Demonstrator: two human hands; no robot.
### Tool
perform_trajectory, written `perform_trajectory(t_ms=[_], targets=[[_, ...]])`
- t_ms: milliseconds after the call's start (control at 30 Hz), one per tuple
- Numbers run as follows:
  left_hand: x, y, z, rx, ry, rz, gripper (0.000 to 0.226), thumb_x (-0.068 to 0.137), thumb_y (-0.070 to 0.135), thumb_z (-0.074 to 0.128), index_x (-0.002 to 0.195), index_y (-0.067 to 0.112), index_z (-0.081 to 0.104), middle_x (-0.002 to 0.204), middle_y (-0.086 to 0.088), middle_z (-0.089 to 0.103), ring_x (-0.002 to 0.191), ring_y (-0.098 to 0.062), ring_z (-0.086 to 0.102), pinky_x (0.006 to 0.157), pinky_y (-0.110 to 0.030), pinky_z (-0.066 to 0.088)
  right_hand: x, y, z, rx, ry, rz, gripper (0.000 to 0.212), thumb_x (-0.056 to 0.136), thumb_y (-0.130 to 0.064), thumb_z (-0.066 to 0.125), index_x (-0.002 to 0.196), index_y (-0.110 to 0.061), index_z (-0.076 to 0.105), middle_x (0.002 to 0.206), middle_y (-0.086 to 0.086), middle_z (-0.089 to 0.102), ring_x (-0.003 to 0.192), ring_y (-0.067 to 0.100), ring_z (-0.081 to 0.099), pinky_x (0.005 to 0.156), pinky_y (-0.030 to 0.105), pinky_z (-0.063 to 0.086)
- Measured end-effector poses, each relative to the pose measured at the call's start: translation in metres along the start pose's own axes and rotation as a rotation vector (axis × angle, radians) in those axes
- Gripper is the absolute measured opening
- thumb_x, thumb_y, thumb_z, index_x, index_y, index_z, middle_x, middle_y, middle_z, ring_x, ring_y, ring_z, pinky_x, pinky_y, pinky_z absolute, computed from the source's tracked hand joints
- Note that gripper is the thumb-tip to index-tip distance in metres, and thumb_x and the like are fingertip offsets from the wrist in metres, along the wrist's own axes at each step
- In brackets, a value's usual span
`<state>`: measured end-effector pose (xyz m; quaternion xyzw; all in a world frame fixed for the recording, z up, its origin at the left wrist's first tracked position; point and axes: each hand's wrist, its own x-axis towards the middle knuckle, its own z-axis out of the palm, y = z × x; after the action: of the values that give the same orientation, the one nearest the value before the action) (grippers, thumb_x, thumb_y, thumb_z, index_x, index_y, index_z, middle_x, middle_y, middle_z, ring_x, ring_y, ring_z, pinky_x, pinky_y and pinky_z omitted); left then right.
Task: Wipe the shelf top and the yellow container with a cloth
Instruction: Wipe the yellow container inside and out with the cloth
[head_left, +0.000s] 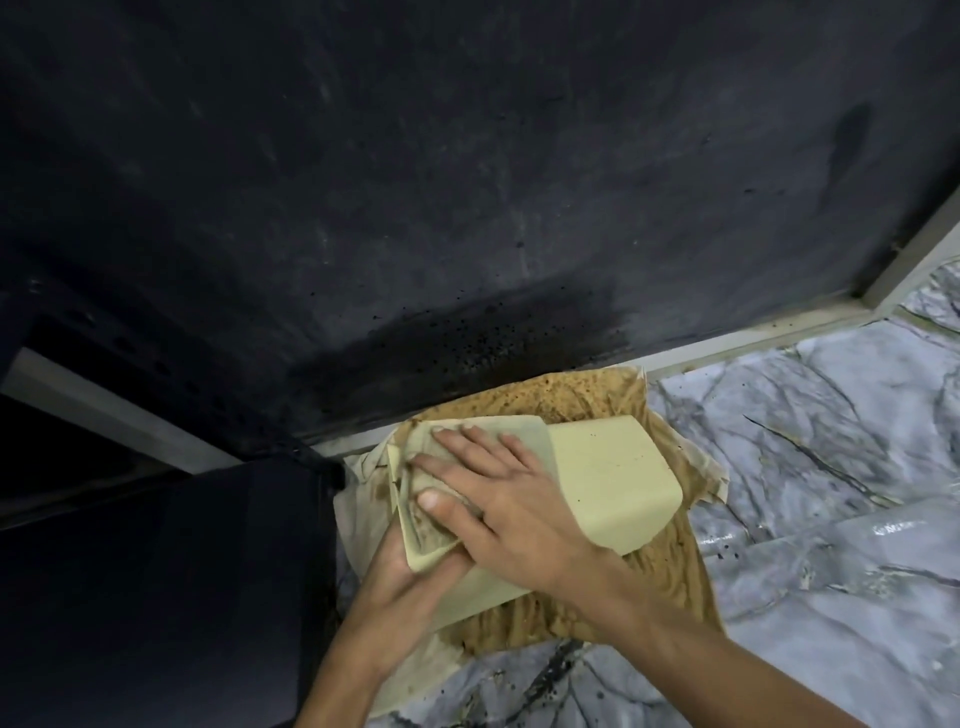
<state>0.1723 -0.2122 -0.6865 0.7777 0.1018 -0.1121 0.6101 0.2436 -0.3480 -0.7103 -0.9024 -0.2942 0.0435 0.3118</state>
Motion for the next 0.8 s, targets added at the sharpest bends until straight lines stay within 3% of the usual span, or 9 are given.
perform_trajectory(t_ms=[167,233,367,467,533,600,733,800], targets=[[-0.006,-0.011,-0.003,-0.074,0.050,-0.027,0.066,0.091,-0.005,0.067,0.142,0.030,0.045,0.129,0.010,0.070,0.118,-0.009,0.067,0.095,-0.029,0.058,-0.019,0.036,-0.004,-0.068,-0.023,0.150,0.062,0.092,-0.072,0.018,0.150,-0.051,0.013,0.161,-0.018,0.009,0.148,0.007,-0.001,0.120,0.040,-0.001],[-0.009,-0.016,-0.004,-0.102,0.079,-0.068,0.066,0.089,-0.002,0.069,0.139,0.033,0.045,0.123,0.013,0.072,0.115,-0.008,0.068,0.090,-0.026,0.060,-0.029,0.056,-0.008,-0.102,-0.008,0.235,0.063,0.092,-0.073,0.016,0.150,-0.050,0.014,0.161,-0.017,0.011,0.147,0.006,0.000,0.120,0.038,-0.002],[-0.010,-0.018,-0.001,-0.080,0.093,-0.071,0.066,0.090,0.002,0.071,0.141,0.035,0.043,0.123,0.017,0.071,0.117,-0.005,0.066,0.094,-0.028,0.057,-0.039,0.096,-0.017,-0.120,0.079,0.458,0.065,0.090,-0.074,0.014,0.150,-0.049,0.019,0.160,-0.016,0.021,0.148,0.011,0.013,0.119,0.040,0.004],[-0.008,-0.016,0.004,-0.068,0.072,-0.041,0.068,0.090,-0.001,0.071,0.141,0.033,0.041,0.121,0.018,0.071,0.113,-0.001,0.067,0.086,-0.020,0.058,-0.042,0.093,-0.014,-0.104,0.128,0.573,0.068,0.089,-0.072,0.011,0.151,-0.046,0.019,0.161,-0.014,0.020,0.149,0.012,0.008,0.119,0.041,0.001],[-0.006,-0.015,0.002,-0.074,0.054,-0.030,0.067,0.090,-0.007,0.068,0.139,0.031,0.043,0.121,0.013,0.072,0.111,-0.003,0.068,0.083,-0.017,0.058,-0.039,0.068,-0.009,-0.108,0.080,0.481,0.067,0.091,-0.069,0.005,0.153,-0.044,0.011,0.163,-0.013,0.011,0.149,0.013,-0.002,0.119,0.044,-0.004],[-0.004,-0.012,0.001,-0.045,0.043,0.015,0.070,0.090,-0.009,0.067,0.143,0.028,0.041,0.126,0.006,0.070,0.115,-0.010,0.068,0.087,-0.024,0.059,-0.023,0.034,-0.005,-0.069,0.016,0.315,0.064,0.093,-0.066,0.006,0.153,-0.044,0.008,0.163,-0.014,0.008,0.149,0.011,-0.008,0.119,0.046,-0.004],[-0.006,0.000,0.005,0.018,0.011,0.119,0.084,0.091,-0.002,0.067,0.157,0.024,0.021,0.149,0.006,0.055,0.136,-0.012,0.054,0.108,-0.034,0.049,0.009,-0.009,0.000,0.013,-0.050,0.017,0.060,0.095,-0.061,0.019,0.152,-0.042,0.022,0.161,-0.015,0.021,0.149,0.010,0.004,0.119,0.042,-0.001],[-0.008,-0.001,0.005,0.021,0.023,0.106,0.084,0.090,0.004,0.070,0.155,0.031,0.023,0.145,0.015,0.057,0.133,-0.005,0.055,0.109,-0.034,0.049,0.002,0.000,0.001,0.025,-0.059,-0.054,0.057,0.097,-0.060,0.025,0.151,-0.044,0.023,0.160,-0.016,0.021,0.149,0.006,0.006,0.119,0.037,-0.002]])
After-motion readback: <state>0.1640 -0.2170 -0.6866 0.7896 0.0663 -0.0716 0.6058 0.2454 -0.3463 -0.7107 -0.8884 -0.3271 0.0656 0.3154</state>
